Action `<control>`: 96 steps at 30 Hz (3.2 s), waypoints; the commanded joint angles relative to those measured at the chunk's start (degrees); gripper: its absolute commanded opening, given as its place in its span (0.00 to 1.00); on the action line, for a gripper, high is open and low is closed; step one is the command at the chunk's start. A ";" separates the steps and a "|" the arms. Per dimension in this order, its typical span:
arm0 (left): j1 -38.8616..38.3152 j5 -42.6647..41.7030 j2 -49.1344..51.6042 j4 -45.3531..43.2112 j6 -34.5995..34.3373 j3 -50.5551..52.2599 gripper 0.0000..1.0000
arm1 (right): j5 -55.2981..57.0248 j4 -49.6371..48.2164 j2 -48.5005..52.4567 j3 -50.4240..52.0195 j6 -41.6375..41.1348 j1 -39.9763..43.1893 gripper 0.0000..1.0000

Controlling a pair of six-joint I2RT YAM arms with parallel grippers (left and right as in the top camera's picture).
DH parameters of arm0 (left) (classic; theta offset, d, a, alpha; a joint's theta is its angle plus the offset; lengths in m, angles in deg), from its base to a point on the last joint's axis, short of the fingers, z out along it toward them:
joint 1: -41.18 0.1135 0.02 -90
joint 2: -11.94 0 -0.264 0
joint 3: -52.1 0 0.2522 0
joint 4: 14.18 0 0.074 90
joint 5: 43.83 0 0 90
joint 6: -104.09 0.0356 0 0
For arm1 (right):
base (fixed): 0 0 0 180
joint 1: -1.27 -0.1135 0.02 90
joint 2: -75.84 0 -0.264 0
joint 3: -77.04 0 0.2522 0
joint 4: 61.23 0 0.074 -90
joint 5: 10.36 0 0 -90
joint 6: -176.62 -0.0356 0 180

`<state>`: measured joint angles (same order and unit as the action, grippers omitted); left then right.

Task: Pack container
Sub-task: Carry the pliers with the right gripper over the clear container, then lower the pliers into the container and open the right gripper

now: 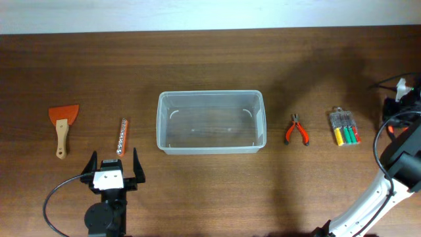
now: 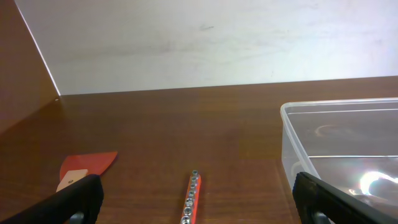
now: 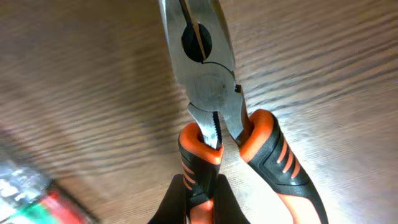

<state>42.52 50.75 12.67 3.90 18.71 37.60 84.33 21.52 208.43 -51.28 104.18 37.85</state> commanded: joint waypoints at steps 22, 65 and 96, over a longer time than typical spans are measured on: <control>-0.17 0.20 -0.39 0.04 -0.74 0.20 0.99 | -4.07 18.62 -1.14 -33.92 0.59 -27.78 0.04; -0.17 0.22 -0.39 0.04 -0.74 0.20 0.99 | -10.43 23.04 -4.74 -22.36 18.03 -72.85 0.04; -0.17 0.22 -0.39 0.04 -0.74 0.20 0.99 | -16.96 6.97 -4.61 -0.07 18.67 -67.58 0.04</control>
<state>42.52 50.75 12.67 3.90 18.71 37.60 69.34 29.34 205.88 -52.88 122.43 -29.88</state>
